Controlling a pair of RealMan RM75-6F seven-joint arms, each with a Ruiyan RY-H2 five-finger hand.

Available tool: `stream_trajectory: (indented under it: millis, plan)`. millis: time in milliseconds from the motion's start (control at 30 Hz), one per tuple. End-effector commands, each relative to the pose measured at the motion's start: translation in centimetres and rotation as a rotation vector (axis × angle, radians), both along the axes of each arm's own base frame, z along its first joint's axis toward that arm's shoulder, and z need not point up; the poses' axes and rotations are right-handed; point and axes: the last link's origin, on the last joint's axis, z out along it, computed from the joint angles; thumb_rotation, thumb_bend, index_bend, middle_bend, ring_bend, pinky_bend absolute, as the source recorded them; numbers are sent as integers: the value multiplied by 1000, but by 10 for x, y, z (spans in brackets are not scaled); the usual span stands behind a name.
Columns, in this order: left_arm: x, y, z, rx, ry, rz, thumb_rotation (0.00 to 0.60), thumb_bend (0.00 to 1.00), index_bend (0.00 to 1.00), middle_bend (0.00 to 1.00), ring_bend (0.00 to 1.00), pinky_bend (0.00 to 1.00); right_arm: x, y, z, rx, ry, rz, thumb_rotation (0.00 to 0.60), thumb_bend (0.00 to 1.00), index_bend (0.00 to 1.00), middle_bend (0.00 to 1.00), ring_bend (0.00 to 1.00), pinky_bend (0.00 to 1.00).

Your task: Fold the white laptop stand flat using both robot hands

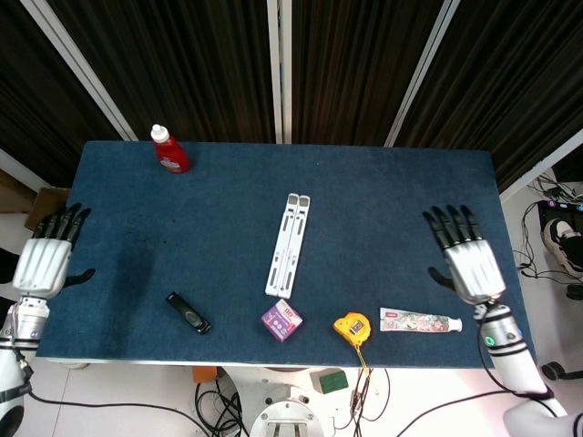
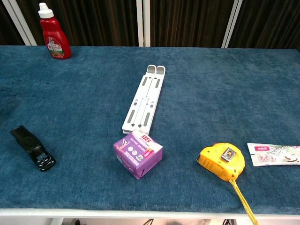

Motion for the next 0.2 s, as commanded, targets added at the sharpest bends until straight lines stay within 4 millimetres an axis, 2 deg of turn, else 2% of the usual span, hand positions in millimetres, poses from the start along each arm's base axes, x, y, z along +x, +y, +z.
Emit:
stream_trajectory:
  millis: [33,100,200]
  plan:
    - [-4,-42,5,17,-25,8,600,0,75,50,44,136,-48,52,31,-54,-81,-152,600,134,0,96,0,30]
    - [-3,-59,5,22,-57,11,600,0,75,50,44,136,-59,65,34,-57,-110,-187,600,135,0,96,0,30]
    - [-2,-77,3,25,-65,11,600,0,75,51,45,136,-66,73,34,-40,-125,-210,600,145,0,94,0,30]
